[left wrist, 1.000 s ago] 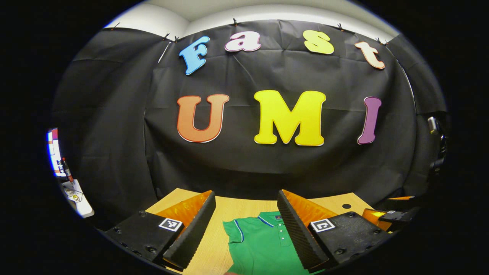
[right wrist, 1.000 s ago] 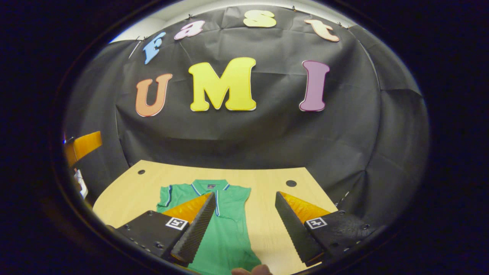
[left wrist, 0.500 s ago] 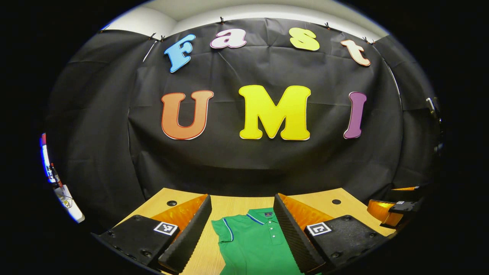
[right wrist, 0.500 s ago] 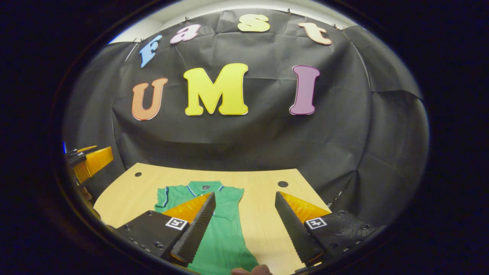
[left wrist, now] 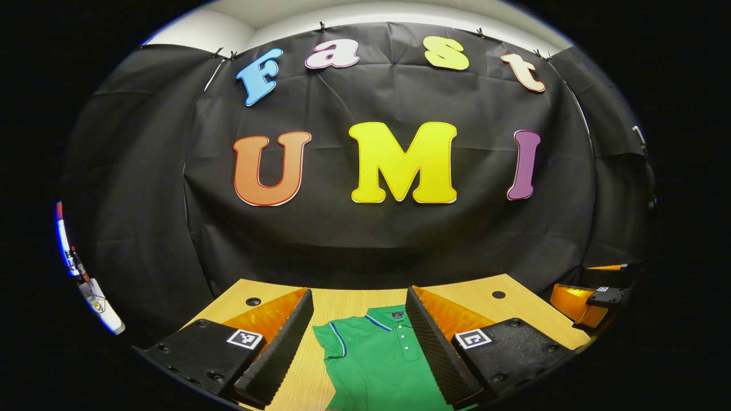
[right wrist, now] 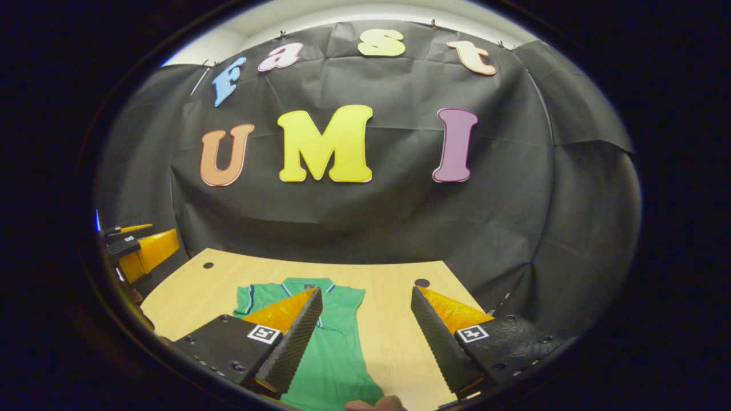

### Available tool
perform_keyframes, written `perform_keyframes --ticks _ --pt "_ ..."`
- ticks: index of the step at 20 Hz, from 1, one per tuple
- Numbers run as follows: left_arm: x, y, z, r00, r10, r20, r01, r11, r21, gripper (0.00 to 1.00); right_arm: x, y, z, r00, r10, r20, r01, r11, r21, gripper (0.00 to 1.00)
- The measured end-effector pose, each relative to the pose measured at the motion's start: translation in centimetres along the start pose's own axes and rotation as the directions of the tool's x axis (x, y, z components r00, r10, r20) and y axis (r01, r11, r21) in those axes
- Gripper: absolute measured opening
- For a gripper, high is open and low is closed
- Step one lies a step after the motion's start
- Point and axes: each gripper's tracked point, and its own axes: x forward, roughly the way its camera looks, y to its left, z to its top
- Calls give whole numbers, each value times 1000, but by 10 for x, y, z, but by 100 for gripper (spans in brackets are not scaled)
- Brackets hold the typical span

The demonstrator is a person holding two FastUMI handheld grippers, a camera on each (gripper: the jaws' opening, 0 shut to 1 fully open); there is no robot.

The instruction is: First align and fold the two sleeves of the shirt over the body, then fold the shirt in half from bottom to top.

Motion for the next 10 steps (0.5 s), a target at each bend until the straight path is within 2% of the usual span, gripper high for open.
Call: perform_keyframes --ticks 3,4,5,8,10 --pt "8 10 -9 1000 19 -21 -20 1000 -9 100 0 2 -4 1000 10 -11 -10 1000 3 96" --pt "13 15 -15 999 28 -37 -29 999 -15 100 0 1 -5 1000 11 -18 -11 1000 -1 92" --pt "20 21 -22 998 36 -58 -38 999 -20 100 1 0 -6 1000 9 -20 -9 1000 -5 96" --pt "51 37 -55 987 50 -154 -54 998 -25 100 3 -8 -10 999 -7 -31 7 1000 -17 96" --pt "77 41 -86 969 40 -244 -48 999 -26 100 7 -13 -16 998 -21 -52 19 1000 -25 93"
